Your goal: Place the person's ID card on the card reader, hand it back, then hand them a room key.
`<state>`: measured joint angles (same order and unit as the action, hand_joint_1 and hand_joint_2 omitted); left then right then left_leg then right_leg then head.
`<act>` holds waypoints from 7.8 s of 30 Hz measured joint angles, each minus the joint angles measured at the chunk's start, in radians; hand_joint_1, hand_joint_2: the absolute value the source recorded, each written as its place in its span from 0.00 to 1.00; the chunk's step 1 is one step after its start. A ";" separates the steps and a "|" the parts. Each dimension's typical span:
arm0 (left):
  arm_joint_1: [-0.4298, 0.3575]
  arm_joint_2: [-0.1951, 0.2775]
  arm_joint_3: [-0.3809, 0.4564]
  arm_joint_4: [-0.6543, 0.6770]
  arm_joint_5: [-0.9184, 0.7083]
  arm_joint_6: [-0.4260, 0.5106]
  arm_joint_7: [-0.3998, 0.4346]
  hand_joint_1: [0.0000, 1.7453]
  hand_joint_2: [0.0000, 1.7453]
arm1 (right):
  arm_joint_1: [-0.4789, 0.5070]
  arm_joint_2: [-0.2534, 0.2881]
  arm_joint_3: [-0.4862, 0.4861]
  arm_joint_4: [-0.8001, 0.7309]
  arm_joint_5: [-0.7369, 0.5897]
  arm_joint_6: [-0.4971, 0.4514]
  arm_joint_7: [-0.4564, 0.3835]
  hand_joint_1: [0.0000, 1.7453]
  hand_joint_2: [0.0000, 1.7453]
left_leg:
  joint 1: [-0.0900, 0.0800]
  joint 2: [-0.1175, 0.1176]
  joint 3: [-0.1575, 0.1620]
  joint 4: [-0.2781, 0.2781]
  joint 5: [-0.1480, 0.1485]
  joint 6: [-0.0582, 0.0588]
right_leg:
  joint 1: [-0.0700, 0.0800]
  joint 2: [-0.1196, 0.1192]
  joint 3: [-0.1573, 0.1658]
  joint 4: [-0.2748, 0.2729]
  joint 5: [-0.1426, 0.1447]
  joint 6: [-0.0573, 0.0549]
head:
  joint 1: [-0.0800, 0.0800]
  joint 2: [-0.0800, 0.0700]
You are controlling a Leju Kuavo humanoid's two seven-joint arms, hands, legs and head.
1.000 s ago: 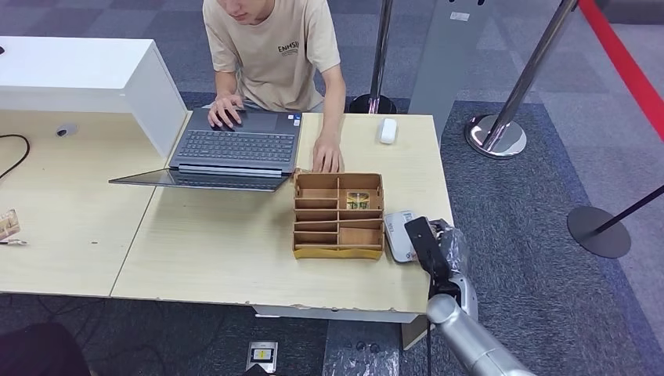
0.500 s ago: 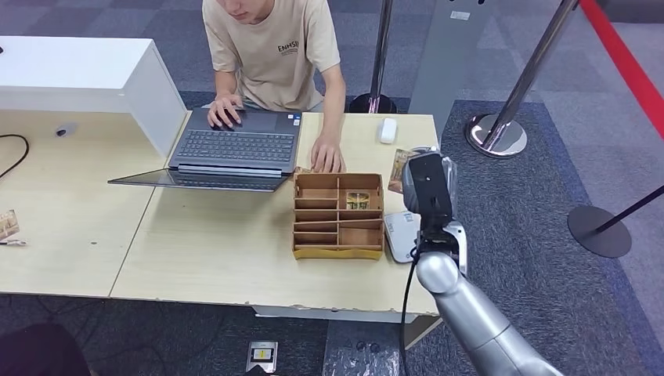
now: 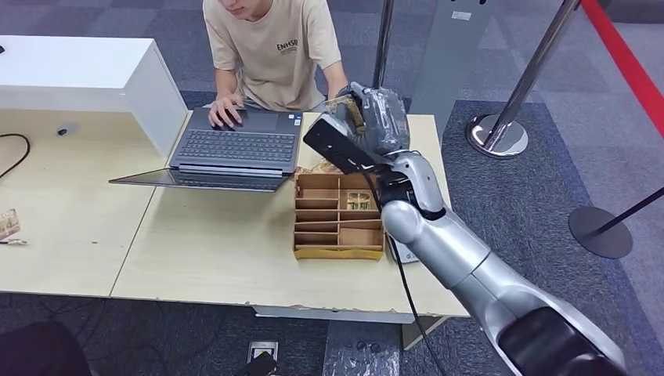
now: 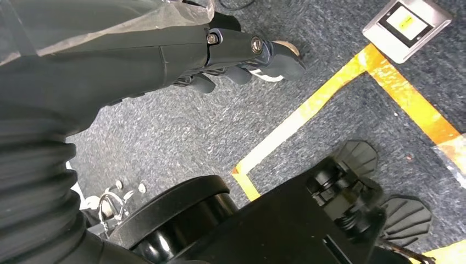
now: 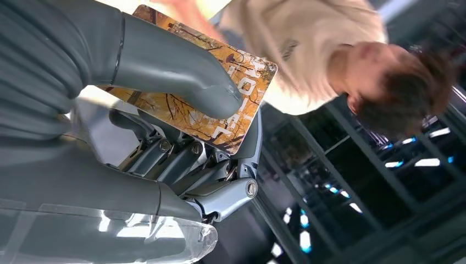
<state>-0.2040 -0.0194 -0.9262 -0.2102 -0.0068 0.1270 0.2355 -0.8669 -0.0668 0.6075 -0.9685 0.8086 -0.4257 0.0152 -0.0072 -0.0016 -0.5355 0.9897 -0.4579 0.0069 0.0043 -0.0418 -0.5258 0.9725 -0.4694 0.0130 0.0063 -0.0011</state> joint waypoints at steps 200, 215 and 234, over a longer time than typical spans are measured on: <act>0.057 0.040 -0.119 0.002 -0.106 -0.002 -0.082 0.00 0.00 | 0.303 -0.063 0.124 0.062 0.034 -0.044 0.038 0.16 1.00 | 0.000 0.001 0.001 0.000 -0.001 0.000 | 0.000 0.000 -0.001 0.000 -0.001 0.000 | 0.000 0.000; 0.048 0.040 -0.119 0.002 -0.107 -0.012 -0.082 0.00 0.00 | 0.296 -0.065 0.125 0.076 0.039 -0.021 0.038 0.13 1.00 | 0.000 0.001 0.001 0.000 -0.001 0.000 | 0.000 0.000 -0.001 0.000 -0.001 0.000 | 0.000 0.000; 0.041 0.039 -0.119 0.002 -0.113 -0.022 -0.081 0.00 0.00 | 0.233 -0.066 0.155 0.105 0.091 0.041 0.039 0.13 1.00 | 0.000 0.001 0.001 0.000 -0.001 0.000 | 0.000 0.000 -0.001 0.000 0.000 0.000 | 0.000 0.000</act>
<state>-0.1633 0.0193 -1.0456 -0.2079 -0.1200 0.1046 0.1545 -0.6337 -0.1328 0.7621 -0.8635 0.8998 -0.3844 0.0543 -0.0071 -0.0003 -0.5348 0.9899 -0.4586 0.0067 0.0044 -0.0413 -0.5263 0.9723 -0.4698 0.0127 0.0063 -0.0011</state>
